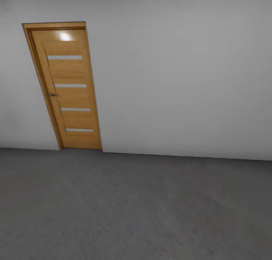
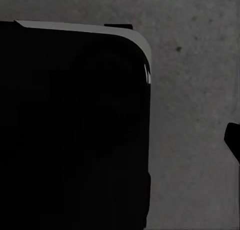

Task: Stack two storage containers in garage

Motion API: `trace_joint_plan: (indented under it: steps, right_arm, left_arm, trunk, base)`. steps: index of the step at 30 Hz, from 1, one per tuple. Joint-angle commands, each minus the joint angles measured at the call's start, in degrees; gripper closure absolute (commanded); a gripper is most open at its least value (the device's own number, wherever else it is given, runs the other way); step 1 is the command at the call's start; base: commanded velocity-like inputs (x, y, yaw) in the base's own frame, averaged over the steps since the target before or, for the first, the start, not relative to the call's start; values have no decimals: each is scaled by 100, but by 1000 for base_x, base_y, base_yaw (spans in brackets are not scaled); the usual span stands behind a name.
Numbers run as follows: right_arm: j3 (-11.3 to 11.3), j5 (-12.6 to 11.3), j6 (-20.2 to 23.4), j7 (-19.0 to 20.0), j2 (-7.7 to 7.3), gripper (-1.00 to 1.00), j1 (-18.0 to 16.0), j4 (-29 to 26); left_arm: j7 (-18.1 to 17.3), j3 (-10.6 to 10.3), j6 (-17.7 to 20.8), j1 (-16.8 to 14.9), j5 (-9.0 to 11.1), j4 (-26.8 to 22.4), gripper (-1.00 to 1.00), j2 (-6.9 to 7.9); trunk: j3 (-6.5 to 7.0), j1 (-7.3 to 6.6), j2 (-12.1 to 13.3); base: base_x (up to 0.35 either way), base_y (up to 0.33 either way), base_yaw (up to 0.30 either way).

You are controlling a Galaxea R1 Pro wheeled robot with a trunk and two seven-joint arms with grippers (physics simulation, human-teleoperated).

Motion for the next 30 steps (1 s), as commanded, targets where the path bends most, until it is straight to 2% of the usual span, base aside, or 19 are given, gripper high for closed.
trace_joint_plan:
  steps: [1, 21, 28, 30]
  right_arm:
    - [3, 6, -33, -9, -1, -100, -3, 11]
    - [1, 9, -50, -9, 3, -100, -3, 2]
    - [3, 18, -52, -9, 10, -100, -3, 2]
    - [3, 18, -52, -9, 9, -100, -3, 2]
  left_arm:
    - [-1, 22, -13, -1, 30, -1, -100, -1]
    - [0, -25, -16, -1, 12, -8, -100, 22]
    - [25, -37, -69, -1, -19, -3, -100, 175]
    - [25, -33, -70, -1, -15, -1, -100, 169]
  trunk:
    - [-4, 0, -2]
    - [-4, 0, -2]
    - [-4, 0, -2]
    - [-4, 0, -2]
  base:
    - [0, 0, 296]
    - [0, 0, 296]
    - [0, 0, 296]
    - [0, 0, 296]
